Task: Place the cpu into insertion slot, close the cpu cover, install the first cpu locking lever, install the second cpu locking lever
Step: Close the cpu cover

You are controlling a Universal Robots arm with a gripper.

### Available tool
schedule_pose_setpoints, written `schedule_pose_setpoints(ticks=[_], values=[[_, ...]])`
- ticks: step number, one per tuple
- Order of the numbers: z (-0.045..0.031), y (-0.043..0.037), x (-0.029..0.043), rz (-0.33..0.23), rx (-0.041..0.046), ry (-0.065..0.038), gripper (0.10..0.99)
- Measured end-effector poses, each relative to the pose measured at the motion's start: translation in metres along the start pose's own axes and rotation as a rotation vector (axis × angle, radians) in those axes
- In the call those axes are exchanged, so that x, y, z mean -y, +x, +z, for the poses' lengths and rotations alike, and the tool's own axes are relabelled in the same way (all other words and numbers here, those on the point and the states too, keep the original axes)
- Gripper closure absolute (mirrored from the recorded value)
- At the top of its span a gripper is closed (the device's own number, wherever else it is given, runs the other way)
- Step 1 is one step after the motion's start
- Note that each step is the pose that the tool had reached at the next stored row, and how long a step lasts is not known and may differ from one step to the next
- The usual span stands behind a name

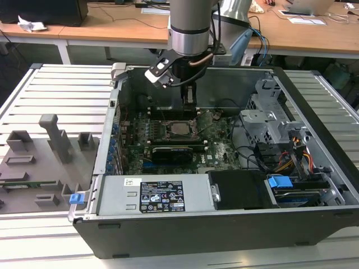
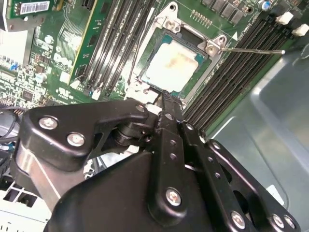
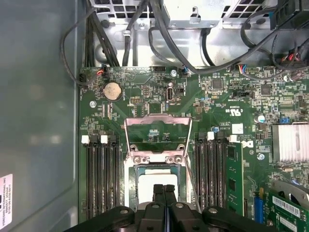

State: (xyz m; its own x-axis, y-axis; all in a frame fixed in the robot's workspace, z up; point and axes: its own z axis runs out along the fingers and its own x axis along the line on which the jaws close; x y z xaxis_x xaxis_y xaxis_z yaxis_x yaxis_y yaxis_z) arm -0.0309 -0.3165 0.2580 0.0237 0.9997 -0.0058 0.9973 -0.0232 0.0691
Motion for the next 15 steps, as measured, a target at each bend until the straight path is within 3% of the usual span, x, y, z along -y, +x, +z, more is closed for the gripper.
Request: schedule_pose_setpoints(ticks=[7, 11, 15], values=[[0.0000, 0.0001, -0.0038, 0.000, 0.0003, 0.001, 0.980], [-0.0057, 0.0000, -0.0044, 0.000, 0.0001, 0.001, 0.980], [-0.0054, 0.0001, -0.0096, 0.000, 0.0003, 0.003, 0.980]])
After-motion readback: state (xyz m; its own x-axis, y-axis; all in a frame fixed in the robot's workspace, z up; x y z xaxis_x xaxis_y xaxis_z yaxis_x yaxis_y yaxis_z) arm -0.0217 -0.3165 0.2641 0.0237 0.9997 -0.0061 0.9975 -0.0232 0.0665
